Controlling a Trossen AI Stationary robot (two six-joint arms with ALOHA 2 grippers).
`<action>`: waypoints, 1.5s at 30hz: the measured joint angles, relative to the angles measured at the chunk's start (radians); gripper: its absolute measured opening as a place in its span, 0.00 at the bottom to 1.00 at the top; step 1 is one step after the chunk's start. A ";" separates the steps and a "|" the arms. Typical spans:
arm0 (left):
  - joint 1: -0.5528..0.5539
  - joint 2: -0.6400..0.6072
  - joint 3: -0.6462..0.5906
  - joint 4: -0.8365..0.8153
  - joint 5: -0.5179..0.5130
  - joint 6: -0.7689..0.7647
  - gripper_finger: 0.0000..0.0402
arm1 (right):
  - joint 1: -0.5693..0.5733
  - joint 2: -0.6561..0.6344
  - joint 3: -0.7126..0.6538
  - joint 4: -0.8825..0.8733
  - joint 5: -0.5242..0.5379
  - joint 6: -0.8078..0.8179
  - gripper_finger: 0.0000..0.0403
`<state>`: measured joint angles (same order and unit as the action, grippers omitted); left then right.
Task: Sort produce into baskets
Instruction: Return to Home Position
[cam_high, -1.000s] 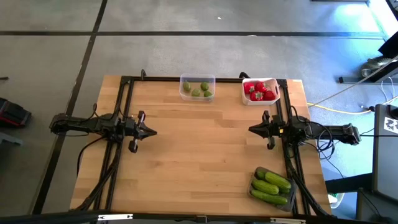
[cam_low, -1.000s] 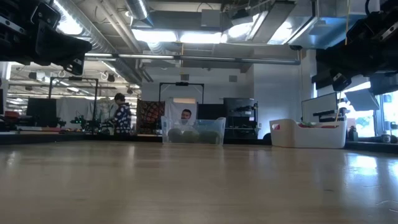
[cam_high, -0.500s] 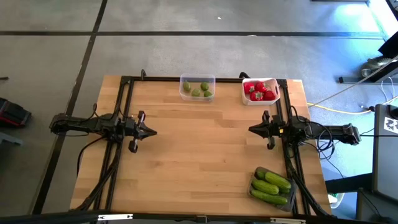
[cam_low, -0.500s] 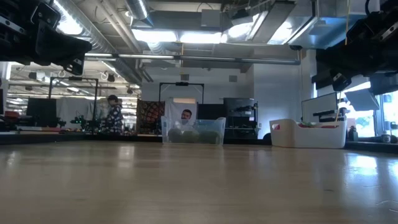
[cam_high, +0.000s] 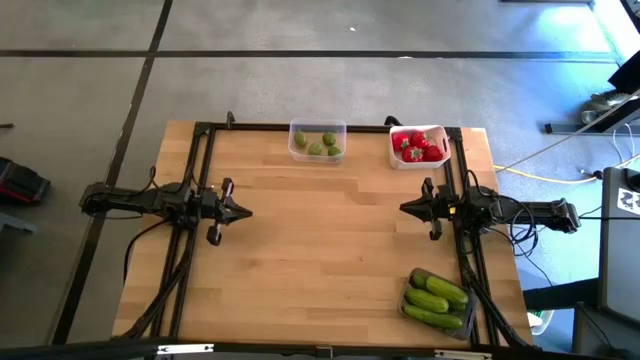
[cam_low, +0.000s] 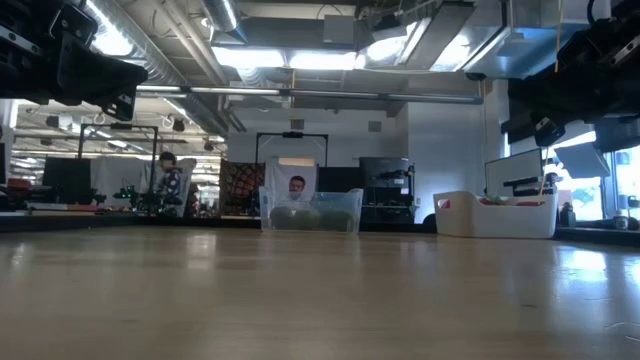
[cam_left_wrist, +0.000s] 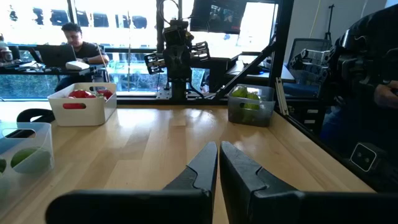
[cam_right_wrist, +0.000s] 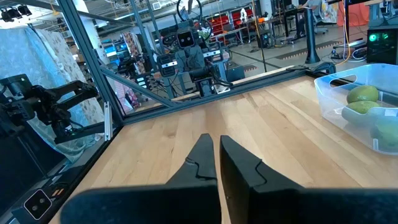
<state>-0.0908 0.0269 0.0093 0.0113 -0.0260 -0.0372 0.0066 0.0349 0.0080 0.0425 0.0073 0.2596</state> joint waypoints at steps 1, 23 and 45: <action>0.000 0.000 0.000 0.000 0.000 0.000 0.04 | 0.000 0.000 0.000 0.000 0.000 0.000 0.02; 0.000 0.000 0.000 0.000 0.000 0.000 0.04 | 0.000 0.000 0.000 0.000 0.000 0.000 0.02; 0.000 0.000 0.000 0.000 0.000 0.000 0.04 | 0.000 0.000 0.000 0.000 0.000 0.000 0.02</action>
<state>-0.0909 0.0269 0.0093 0.0113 -0.0261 -0.0372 0.0064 0.0349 0.0079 0.0425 0.0074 0.2599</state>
